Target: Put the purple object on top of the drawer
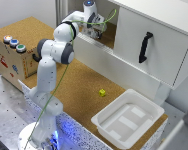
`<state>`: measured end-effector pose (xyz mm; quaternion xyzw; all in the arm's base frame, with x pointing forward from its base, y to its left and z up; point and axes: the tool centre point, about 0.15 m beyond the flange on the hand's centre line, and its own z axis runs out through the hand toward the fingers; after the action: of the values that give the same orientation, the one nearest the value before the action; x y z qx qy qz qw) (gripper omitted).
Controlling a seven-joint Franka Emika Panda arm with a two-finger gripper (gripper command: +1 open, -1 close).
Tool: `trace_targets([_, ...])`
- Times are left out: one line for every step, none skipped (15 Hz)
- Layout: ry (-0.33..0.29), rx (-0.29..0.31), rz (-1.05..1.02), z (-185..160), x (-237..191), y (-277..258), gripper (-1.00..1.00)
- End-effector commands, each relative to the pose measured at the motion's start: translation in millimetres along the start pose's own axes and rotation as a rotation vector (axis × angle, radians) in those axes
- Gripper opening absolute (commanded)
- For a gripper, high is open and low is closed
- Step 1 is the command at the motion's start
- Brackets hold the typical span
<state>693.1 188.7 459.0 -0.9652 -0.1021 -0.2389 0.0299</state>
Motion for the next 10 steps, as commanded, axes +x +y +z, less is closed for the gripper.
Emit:
trace_targets([-0.088,-0.041,0.021,9.4,14.5,18.6,-1.00])
trace_targets([-0.080,-0.036,0.031,4.6,10.2,19.8,-1.00])
trace_targets([-0.067,-0.026,0.039,-2.9,3.0,20.4,-1.00])
trace_targets([-0.046,-0.012,0.038,-13.9,-5.4,16.7,-1.00])
trace_targets([-0.033,-0.007,0.033,-23.3,-12.4,11.6,-1.00])
trace_targets([-0.020,0.006,0.016,-37.7,-21.9,5.9,-1.00])
trace_targets([-0.013,0.002,-0.008,-50.7,-33.2,-2.1,-1.00])
trace_targets([-0.008,0.012,-0.034,-63.3,-47.1,-11.0,-1.00])
trace_targets([-0.008,0.018,-0.042,-72.2,-57.5,-15.9,-1.00])
trace_targets([-0.011,0.028,-0.044,-80.2,-69.3,-22.1,-1.00])
